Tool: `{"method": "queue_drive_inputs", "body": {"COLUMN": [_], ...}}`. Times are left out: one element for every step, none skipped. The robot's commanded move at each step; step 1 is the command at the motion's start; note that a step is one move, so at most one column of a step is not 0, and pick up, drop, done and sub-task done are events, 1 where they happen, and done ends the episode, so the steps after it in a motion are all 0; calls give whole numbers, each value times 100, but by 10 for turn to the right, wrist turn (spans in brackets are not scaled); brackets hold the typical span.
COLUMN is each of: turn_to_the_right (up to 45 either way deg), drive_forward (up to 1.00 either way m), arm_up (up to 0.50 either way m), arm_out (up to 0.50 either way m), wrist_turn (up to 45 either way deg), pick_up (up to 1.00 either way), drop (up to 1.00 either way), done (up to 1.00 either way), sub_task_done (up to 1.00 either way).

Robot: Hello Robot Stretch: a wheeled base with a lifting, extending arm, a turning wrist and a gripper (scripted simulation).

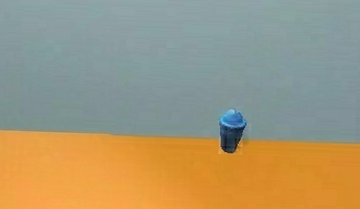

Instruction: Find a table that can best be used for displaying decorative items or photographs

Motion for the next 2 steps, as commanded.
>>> {"method": "queue_drive_inputs", "body": {"turn_to_the_right": [450, 300], "drive_forward": [0, 0], "arm_up": [0, 0], "arm_out": [0, 0], "wrist_turn": [0, 0], "pick_up": [0, 0], "drop": [0, 0], "done": [0, 0], "sub_task_done": [0, 0]}}
